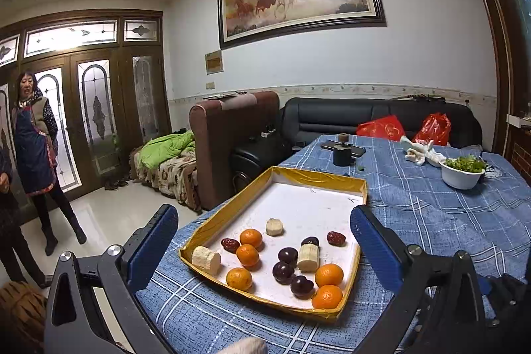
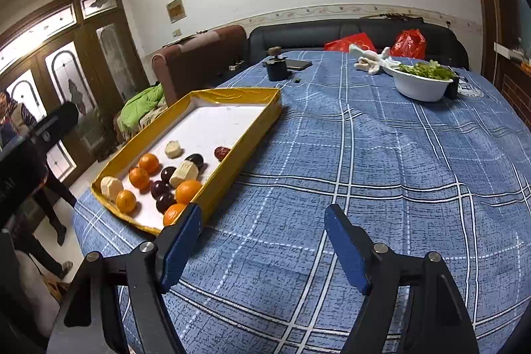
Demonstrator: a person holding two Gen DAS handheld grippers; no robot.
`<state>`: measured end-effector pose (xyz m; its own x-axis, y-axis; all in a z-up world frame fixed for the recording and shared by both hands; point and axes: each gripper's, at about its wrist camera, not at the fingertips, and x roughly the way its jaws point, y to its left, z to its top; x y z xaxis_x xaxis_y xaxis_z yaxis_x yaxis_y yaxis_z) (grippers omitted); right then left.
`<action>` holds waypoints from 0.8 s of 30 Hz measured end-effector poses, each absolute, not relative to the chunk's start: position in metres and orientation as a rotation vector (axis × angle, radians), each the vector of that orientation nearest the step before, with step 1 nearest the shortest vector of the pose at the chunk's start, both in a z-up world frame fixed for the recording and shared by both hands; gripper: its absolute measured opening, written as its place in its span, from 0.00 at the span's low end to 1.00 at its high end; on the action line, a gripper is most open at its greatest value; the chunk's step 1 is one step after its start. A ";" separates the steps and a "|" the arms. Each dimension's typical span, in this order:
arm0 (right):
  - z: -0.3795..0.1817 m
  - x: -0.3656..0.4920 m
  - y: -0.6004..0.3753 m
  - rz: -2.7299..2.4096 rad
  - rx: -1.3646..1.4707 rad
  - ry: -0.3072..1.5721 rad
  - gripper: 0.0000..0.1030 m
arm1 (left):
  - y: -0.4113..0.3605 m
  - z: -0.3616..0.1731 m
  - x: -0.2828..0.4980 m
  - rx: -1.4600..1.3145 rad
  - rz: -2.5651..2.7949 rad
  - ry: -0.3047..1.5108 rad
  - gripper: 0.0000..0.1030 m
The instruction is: Organize fruits
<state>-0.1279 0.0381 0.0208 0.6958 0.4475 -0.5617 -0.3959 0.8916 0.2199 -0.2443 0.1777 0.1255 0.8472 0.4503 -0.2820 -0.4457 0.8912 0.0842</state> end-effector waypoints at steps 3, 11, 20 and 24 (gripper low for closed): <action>0.017 -0.129 0.044 0.483 0.068 0.665 0.80 | 0.179 0.122 -0.237 0.008 0.440 0.361 1.00; 0.013 -0.129 0.048 0.473 0.043 0.676 0.84 | 0.189 0.100 -0.214 -0.076 0.360 0.522 1.00; 0.007 -0.127 0.058 0.487 0.014 0.696 0.84 | 0.193 0.087 -0.204 -0.088 0.340 0.580 1.00; 0.006 -0.128 0.062 0.494 0.004 0.697 0.85 | 0.195 0.084 -0.202 -0.100 0.288 0.603 1.00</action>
